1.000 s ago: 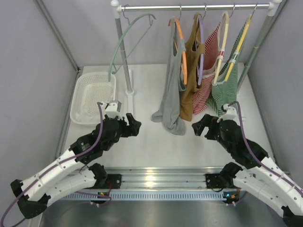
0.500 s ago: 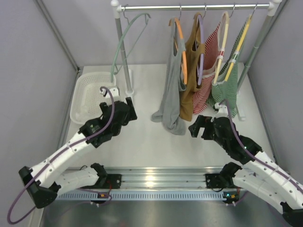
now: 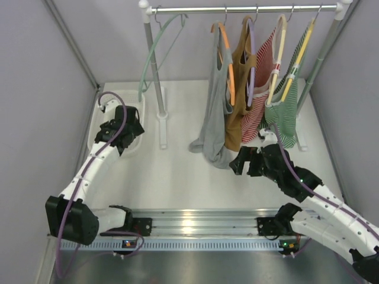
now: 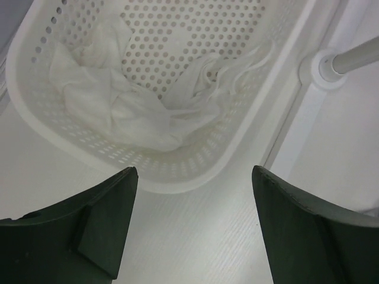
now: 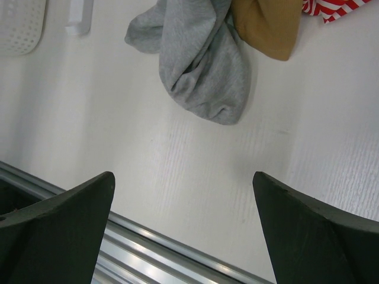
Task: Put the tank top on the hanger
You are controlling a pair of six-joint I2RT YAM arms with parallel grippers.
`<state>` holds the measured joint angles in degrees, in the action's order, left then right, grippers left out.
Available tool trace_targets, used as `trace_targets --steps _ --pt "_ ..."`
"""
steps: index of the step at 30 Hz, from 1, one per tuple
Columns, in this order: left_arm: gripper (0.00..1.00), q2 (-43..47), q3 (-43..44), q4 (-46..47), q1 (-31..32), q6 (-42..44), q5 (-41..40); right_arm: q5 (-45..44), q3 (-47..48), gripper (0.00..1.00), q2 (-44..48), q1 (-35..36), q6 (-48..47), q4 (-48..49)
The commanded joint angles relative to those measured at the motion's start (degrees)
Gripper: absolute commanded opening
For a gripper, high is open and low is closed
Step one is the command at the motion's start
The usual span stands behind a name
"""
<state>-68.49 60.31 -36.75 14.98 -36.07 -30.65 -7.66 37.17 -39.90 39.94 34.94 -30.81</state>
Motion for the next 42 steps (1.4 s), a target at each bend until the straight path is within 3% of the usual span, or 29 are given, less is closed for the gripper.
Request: trace_targets --steps 1,18,20,23,26,28,35,42 --pt "0.82 -3.75 -0.9 3.09 -5.21 -1.19 4.27 2.47 1.06 1.0 -0.27 -0.57 -0.66 3.47" --pt "0.76 -22.82 -3.09 10.91 -10.15 -4.7 5.08 7.31 1.42 1.0 0.08 -0.57 -2.68 3.65" --pt "0.71 -23.88 -3.45 12.14 -10.15 -4.53 4.99 8.79 1.42 1.0 0.43 -0.57 -3.03 3.47" --pt "0.44 -24.41 -2.75 12.23 -10.24 -4.44 5.17 9.07 1.59 1.0 0.87 -0.57 -3.47 2.86" --pt "0.12 -21.97 -1.87 11.53 -10.24 -3.92 4.12 8.98 1.77 1.0 1.66 -0.57 -3.74 2.77" --pt "0.0 -20.03 -0.3 9.25 -10.24 -3.04 2.98 9.24 1.77 1.0 1.84 -0.57 -3.74 2.95" --pt "0.0 -5.9 6.56 0.2 -10.24 0.13 -2.39 10.47 1.94 1.0 1.58 -0.57 -4.09 3.74" --pt "0.0 5.64 13.42 -6.3 -10.24 4.43 4.08 11.0 3.26 1.0 0.35 -0.57 -4.97 4.09"
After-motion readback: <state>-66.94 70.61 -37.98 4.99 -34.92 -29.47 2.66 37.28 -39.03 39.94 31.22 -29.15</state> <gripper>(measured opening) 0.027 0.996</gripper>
